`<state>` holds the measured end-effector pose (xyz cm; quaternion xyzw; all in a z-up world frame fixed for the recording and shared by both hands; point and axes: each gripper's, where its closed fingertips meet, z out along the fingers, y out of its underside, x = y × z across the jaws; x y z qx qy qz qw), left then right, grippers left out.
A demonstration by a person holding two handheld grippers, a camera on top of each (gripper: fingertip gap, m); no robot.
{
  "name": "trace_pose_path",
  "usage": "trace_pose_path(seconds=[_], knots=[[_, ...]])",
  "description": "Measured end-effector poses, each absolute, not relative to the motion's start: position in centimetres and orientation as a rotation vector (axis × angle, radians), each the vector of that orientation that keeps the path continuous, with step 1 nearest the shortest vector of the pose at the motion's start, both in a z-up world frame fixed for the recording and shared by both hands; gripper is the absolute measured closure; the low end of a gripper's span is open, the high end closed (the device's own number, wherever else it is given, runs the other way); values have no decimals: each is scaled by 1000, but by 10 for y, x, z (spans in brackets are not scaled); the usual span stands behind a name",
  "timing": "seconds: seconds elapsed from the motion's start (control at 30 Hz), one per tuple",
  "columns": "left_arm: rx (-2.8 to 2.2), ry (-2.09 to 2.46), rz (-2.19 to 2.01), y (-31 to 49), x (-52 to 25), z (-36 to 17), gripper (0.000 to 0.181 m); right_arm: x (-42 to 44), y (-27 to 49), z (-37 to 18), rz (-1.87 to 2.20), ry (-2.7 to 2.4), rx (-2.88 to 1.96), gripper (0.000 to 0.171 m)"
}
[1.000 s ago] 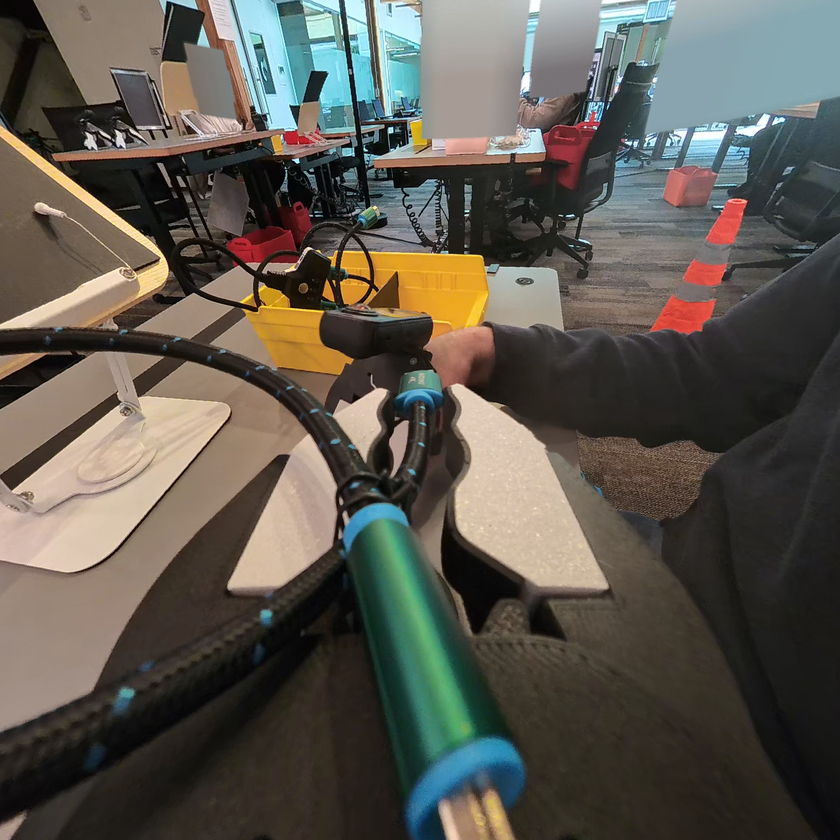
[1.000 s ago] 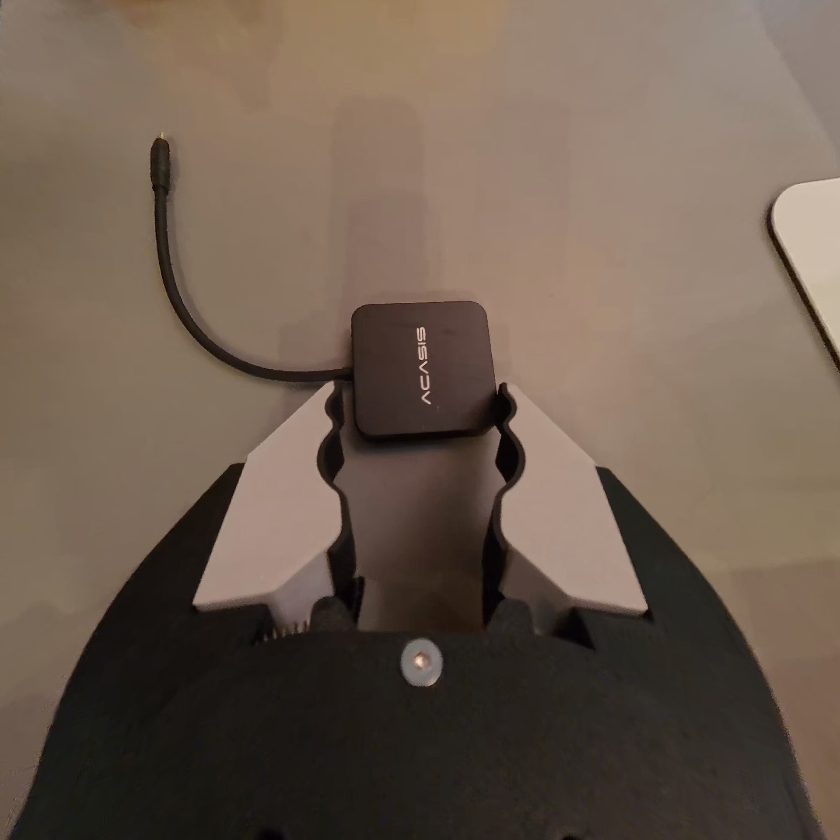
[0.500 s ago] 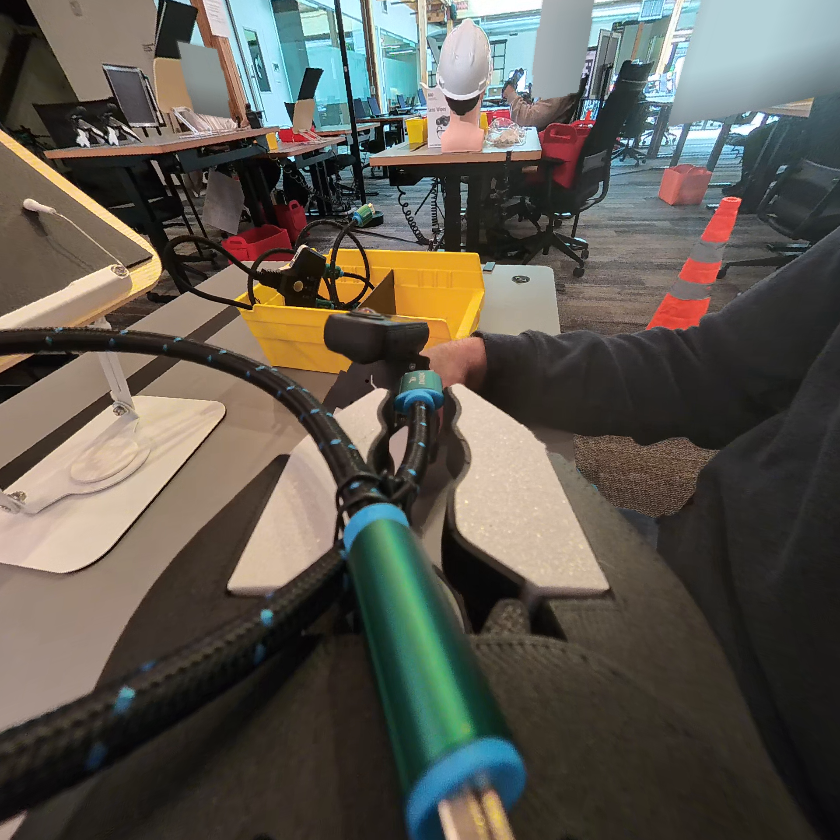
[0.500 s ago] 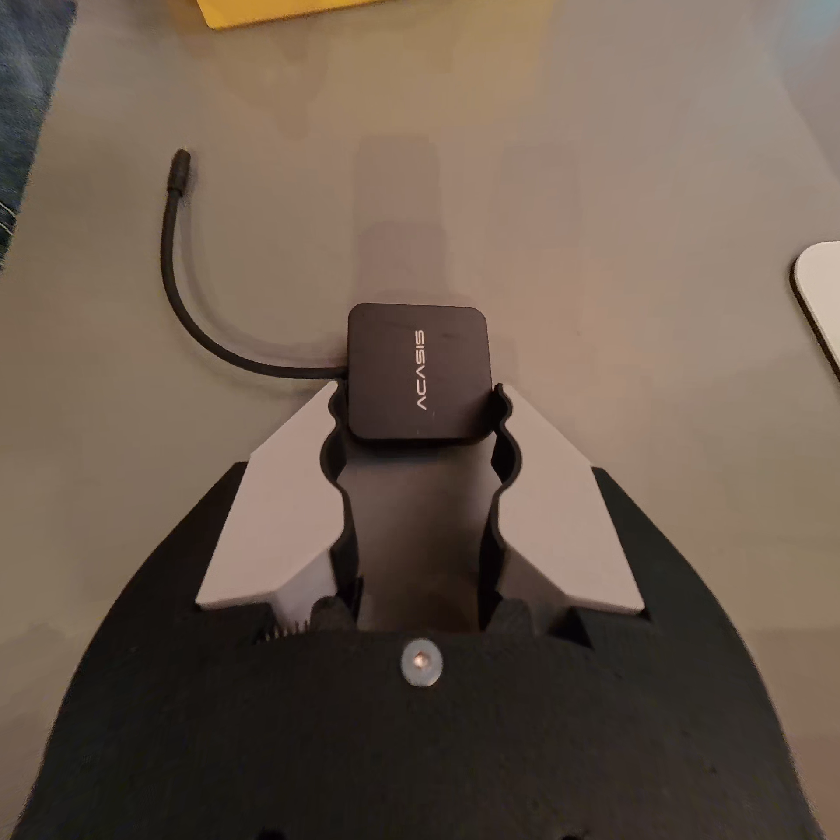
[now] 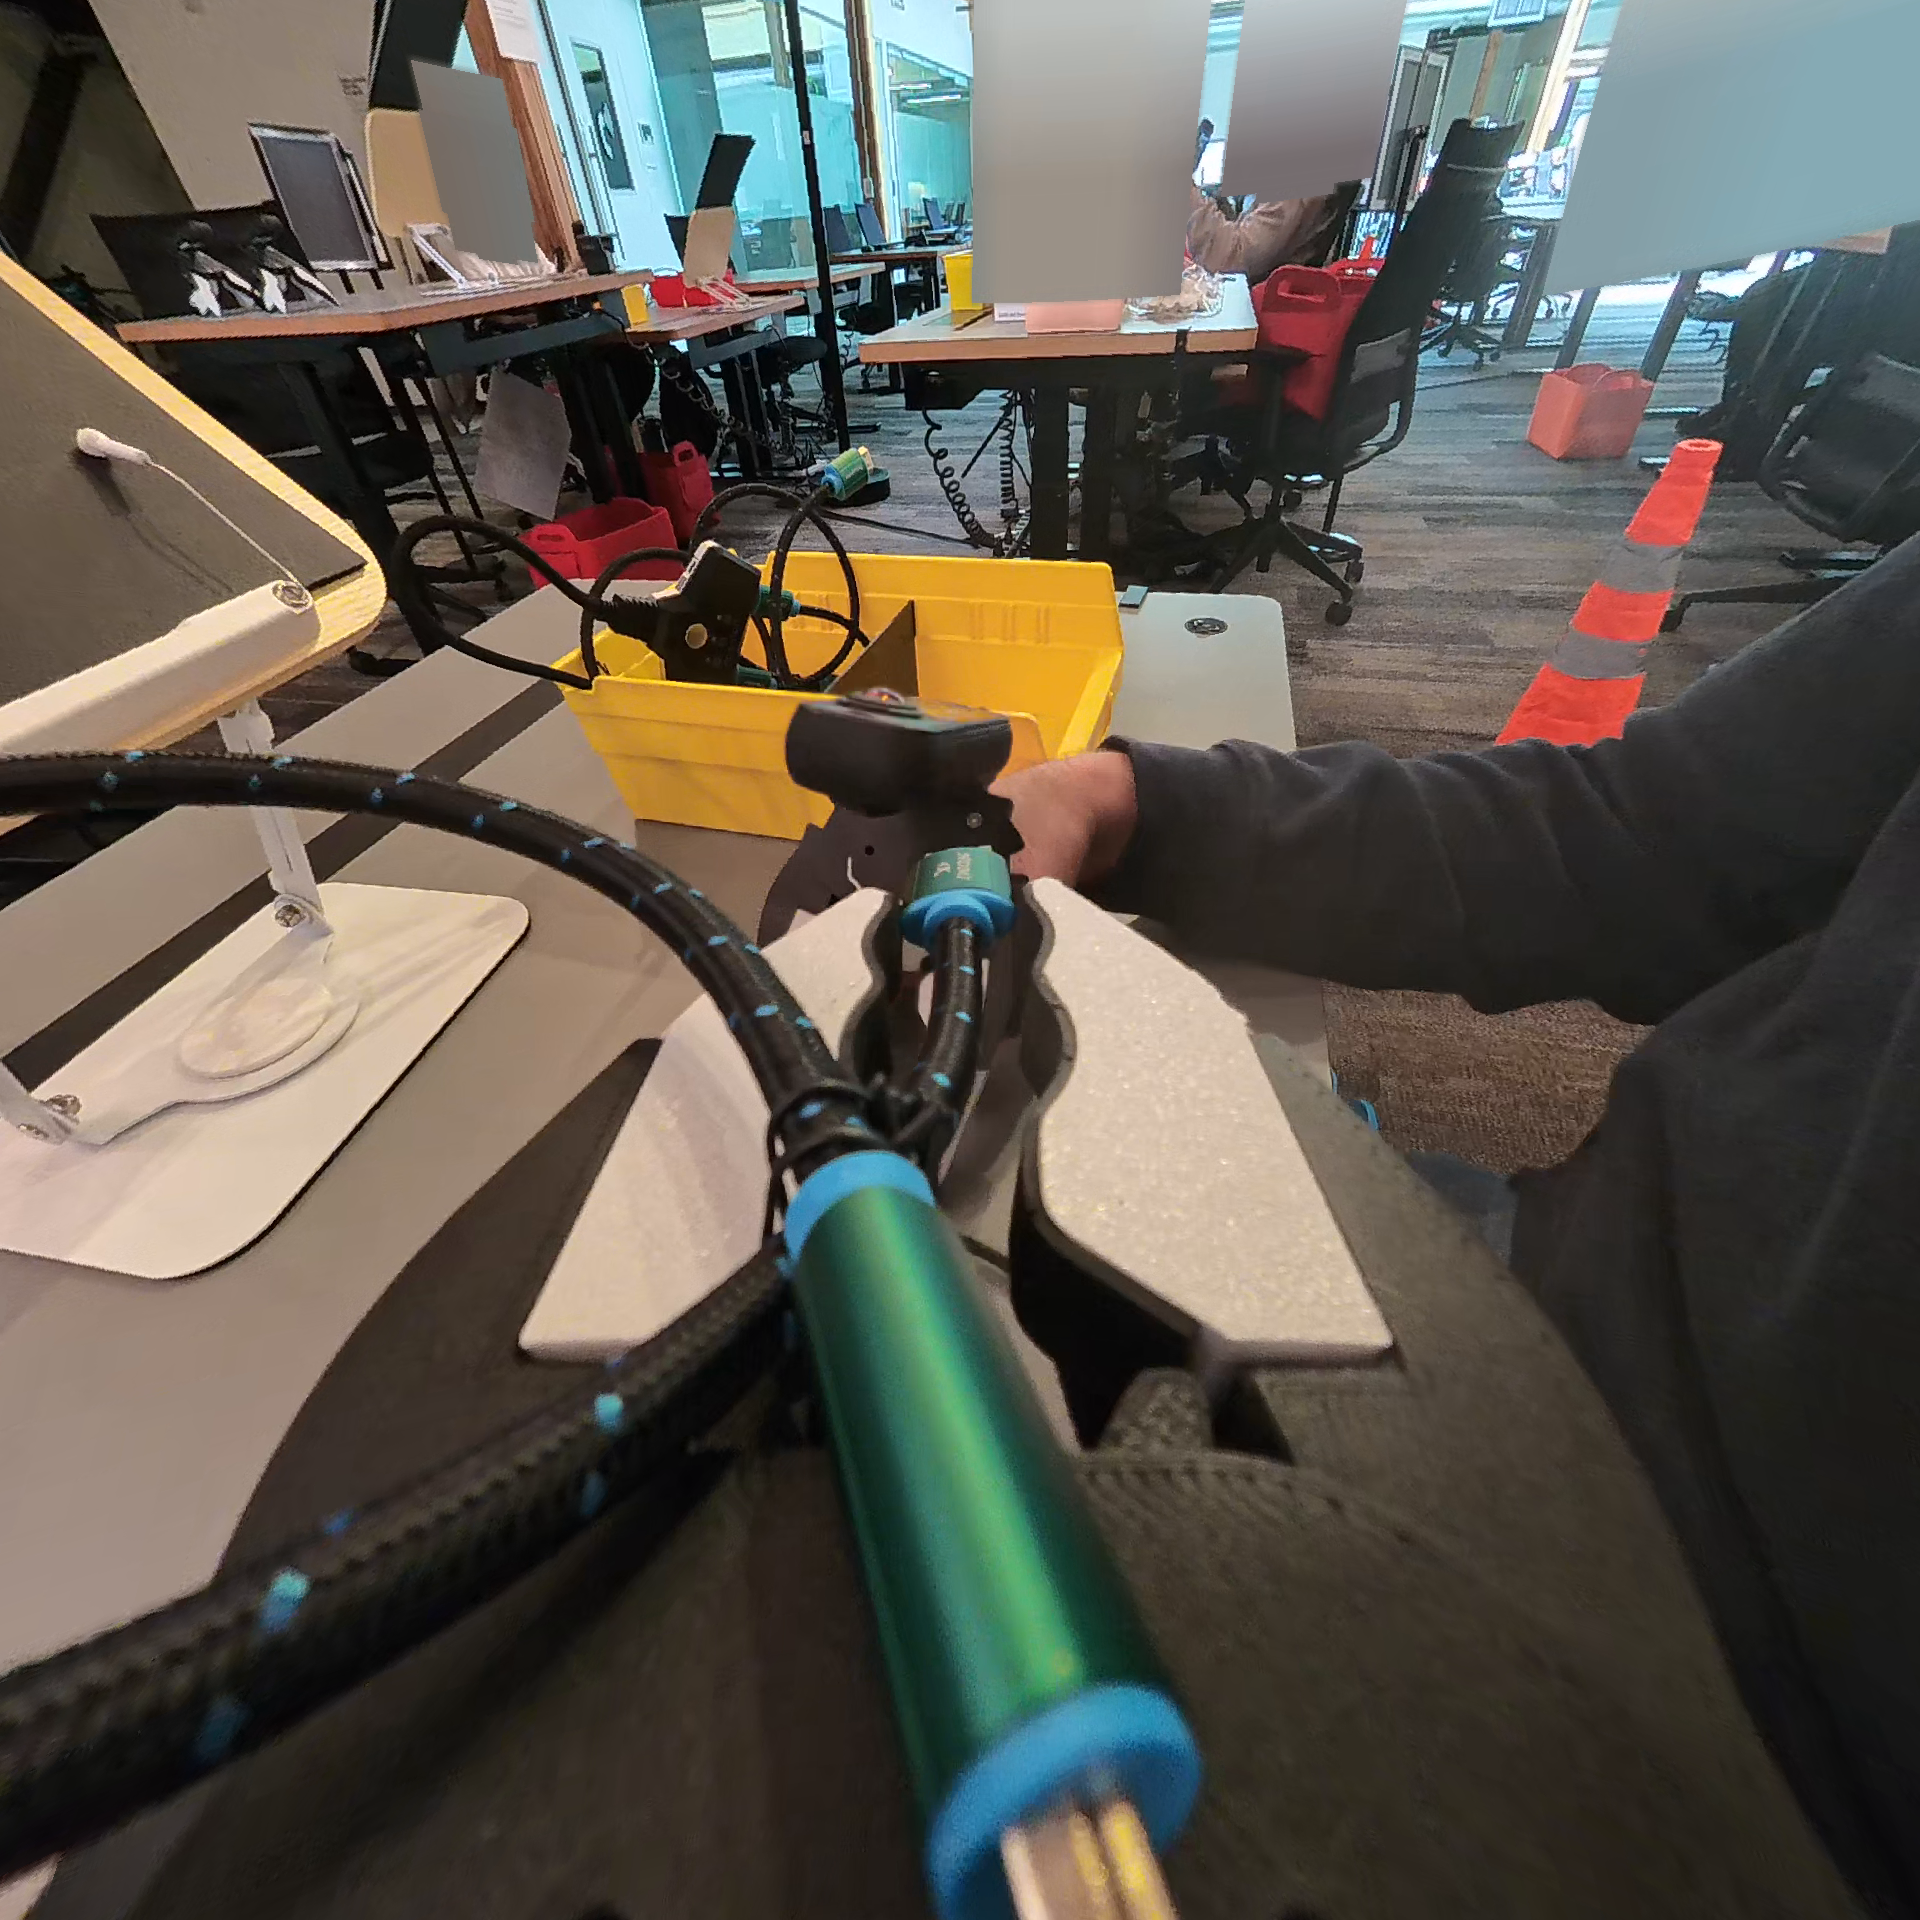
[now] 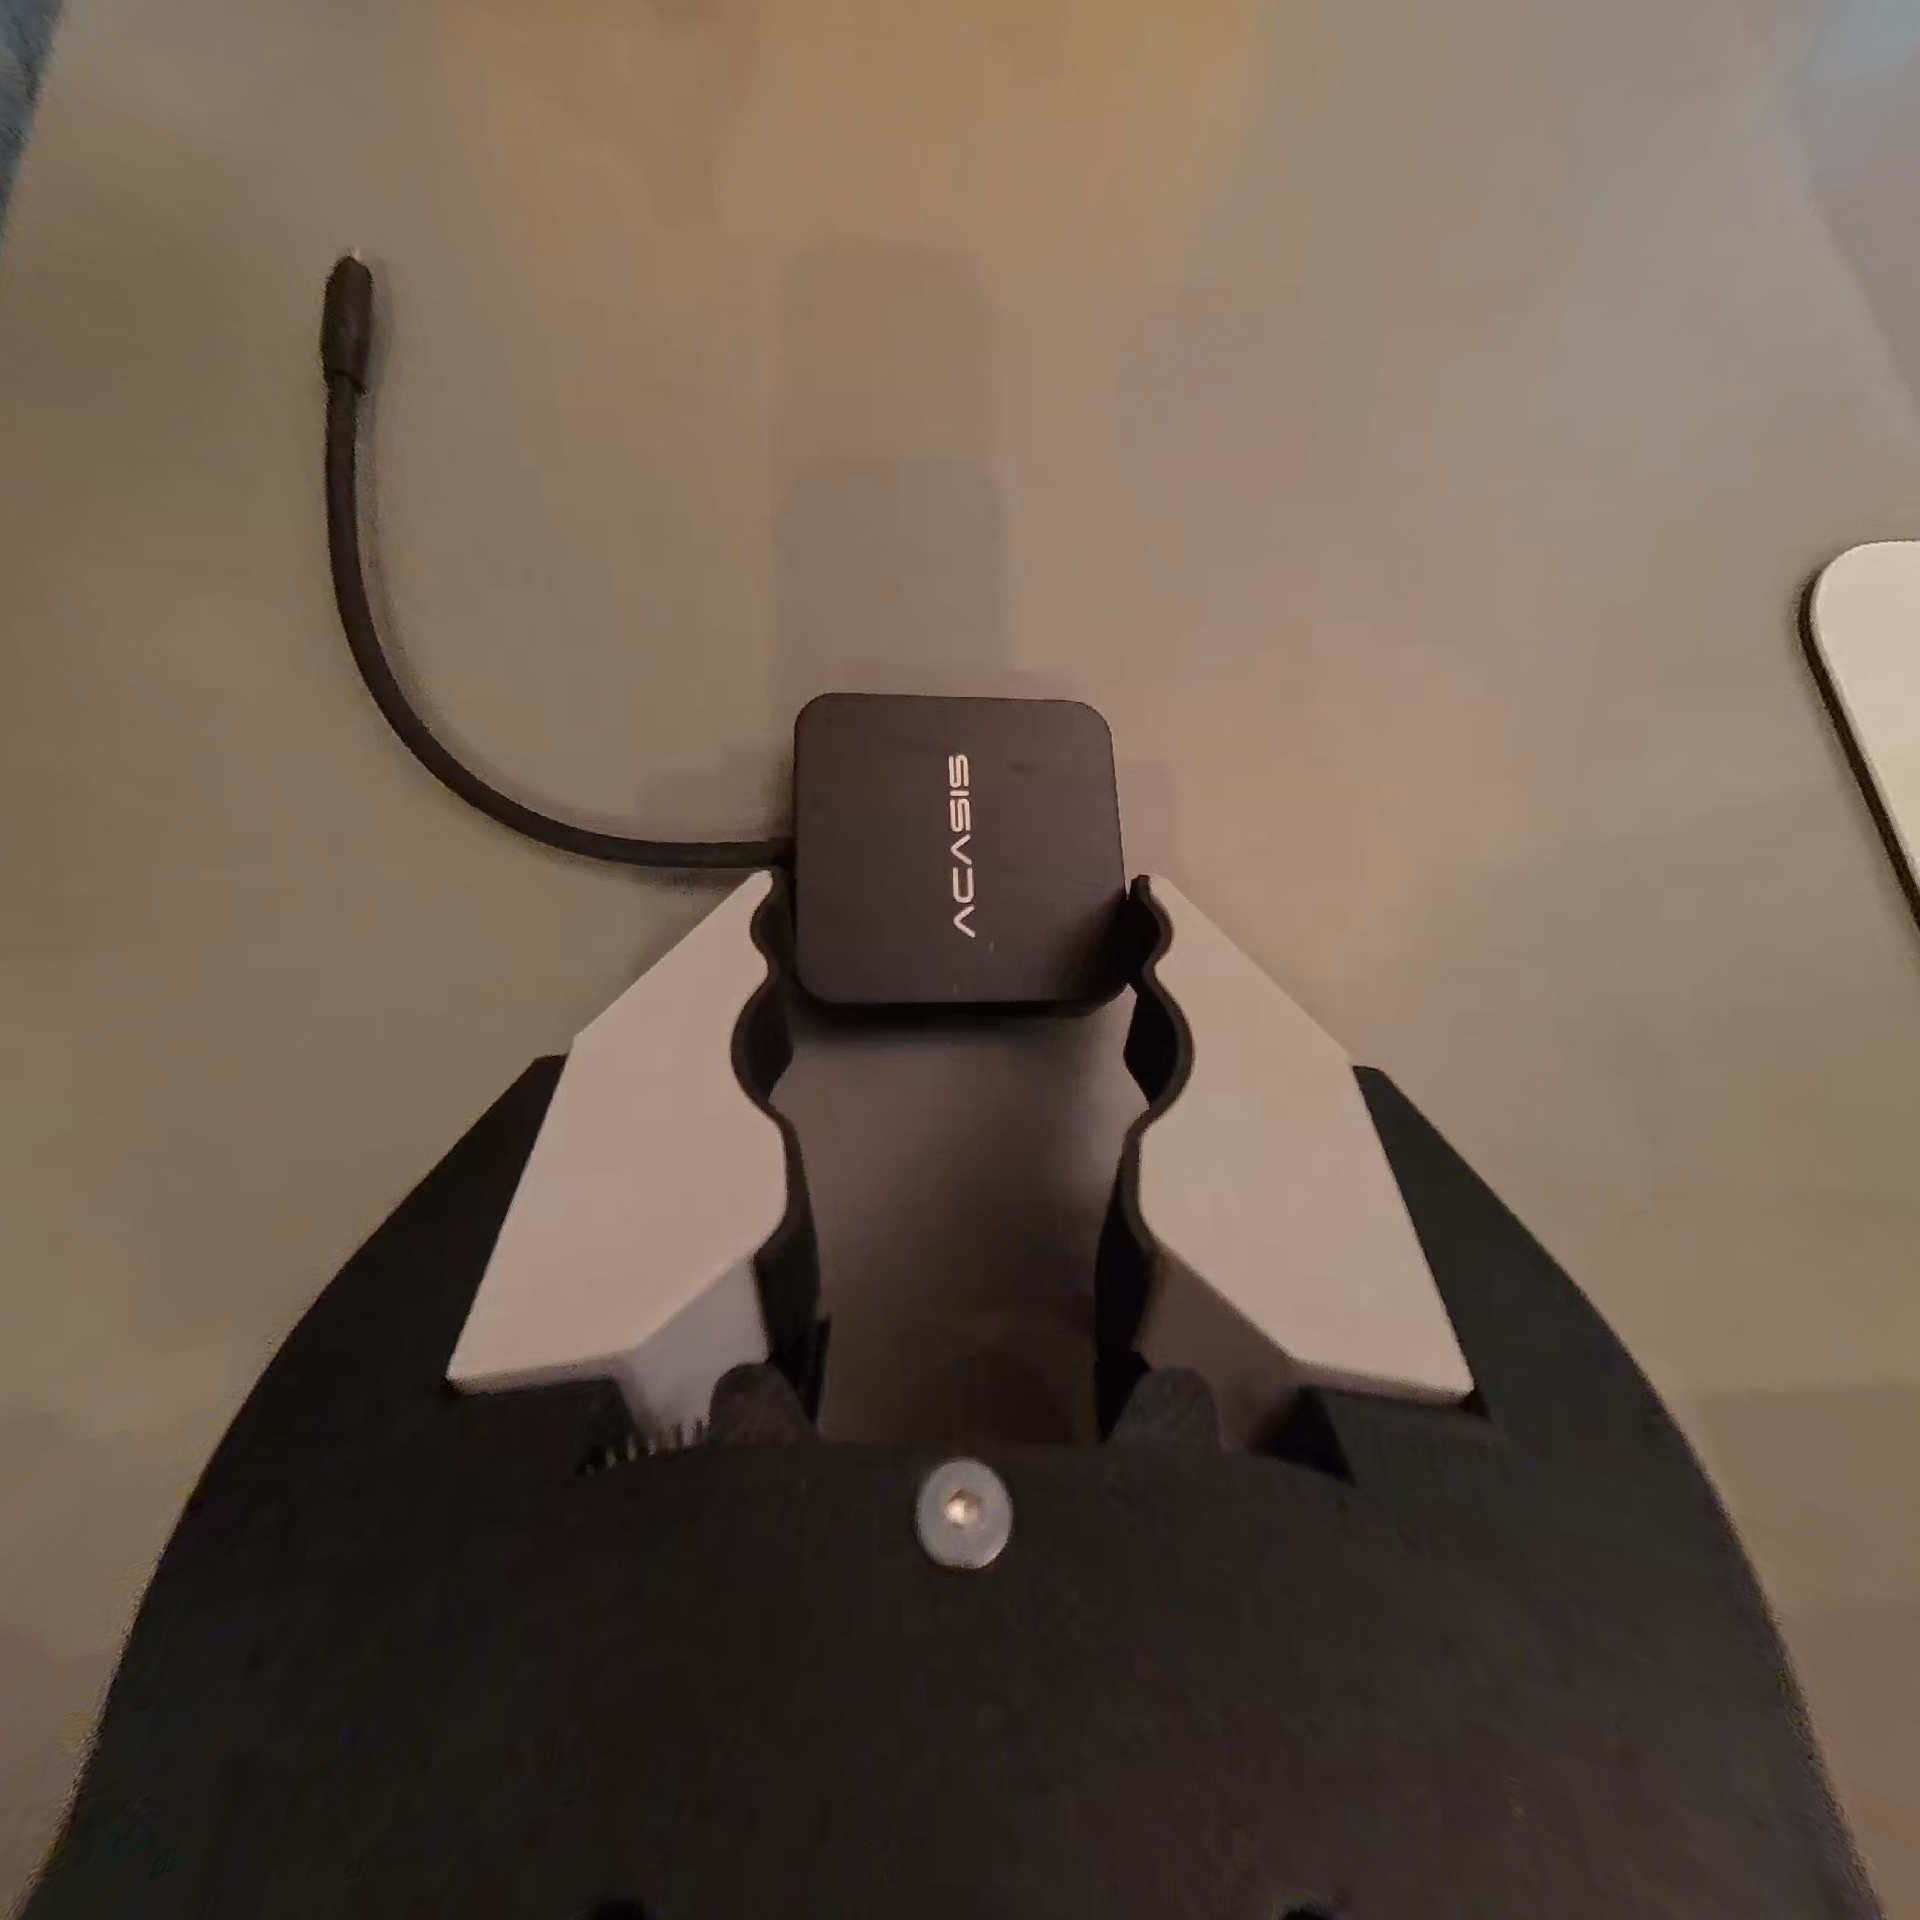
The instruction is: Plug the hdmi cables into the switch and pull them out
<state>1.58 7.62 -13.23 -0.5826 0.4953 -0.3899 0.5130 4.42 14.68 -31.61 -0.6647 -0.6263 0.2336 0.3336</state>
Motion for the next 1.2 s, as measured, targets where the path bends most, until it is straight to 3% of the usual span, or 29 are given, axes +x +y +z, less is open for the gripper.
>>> trace_pose_path(seconds=[0.47, 1.2], knots=[[-1407, 1199, -936, 76, 17, -134, 162, 35, 146, -312, 690, -1613, -1740, 109], [-1464, 1193, -876, 85, 13, -145, 161, 31, 115, -223, 1194, -1381, -1377, 109]])
